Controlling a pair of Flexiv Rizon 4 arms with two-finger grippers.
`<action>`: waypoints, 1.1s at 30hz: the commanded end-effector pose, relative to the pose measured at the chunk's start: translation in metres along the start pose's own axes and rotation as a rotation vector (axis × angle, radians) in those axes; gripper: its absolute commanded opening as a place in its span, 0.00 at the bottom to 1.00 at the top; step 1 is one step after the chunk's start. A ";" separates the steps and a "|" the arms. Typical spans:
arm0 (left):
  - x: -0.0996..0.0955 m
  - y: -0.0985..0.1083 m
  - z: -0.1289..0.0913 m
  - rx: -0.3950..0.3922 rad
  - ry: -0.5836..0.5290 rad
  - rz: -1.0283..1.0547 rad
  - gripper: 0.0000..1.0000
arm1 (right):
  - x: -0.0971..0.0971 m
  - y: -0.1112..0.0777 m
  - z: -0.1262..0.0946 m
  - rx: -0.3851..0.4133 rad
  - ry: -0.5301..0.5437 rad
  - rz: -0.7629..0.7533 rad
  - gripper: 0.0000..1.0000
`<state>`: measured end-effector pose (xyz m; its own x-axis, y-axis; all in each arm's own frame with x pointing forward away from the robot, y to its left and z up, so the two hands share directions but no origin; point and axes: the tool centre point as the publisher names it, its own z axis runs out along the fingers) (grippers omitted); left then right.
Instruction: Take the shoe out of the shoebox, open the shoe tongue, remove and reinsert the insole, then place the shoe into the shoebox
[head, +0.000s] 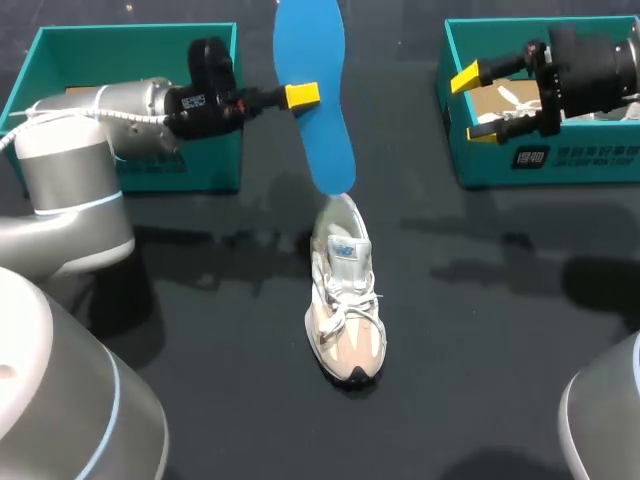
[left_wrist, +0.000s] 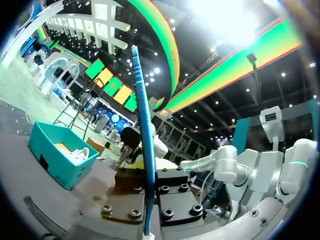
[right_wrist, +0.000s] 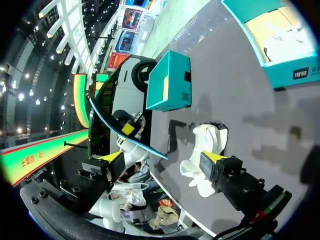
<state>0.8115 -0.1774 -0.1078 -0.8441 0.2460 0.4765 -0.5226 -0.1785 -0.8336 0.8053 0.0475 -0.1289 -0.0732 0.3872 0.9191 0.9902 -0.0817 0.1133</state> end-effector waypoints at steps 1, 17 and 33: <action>0.000 0.003 0.001 -0.006 0.034 0.122 0.00 | -0.005 -0.005 0.002 -0.017 0.031 -0.004 1.00; 0.010 0.006 0.012 -0.192 -0.033 0.909 0.00 | -0.007 -0.004 0.004 -0.031 0.071 0.001 1.00; 0.009 0.009 0.012 -0.234 -0.049 1.091 0.00 | -0.007 -0.004 0.004 -0.031 0.071 0.001 1.00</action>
<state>0.8043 -0.1889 -0.1092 -0.8444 0.0412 -0.5342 0.5287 -0.0975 -0.8432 0.8006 0.0474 -0.1369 -0.0829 0.3188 0.9442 0.9860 -0.1112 0.1241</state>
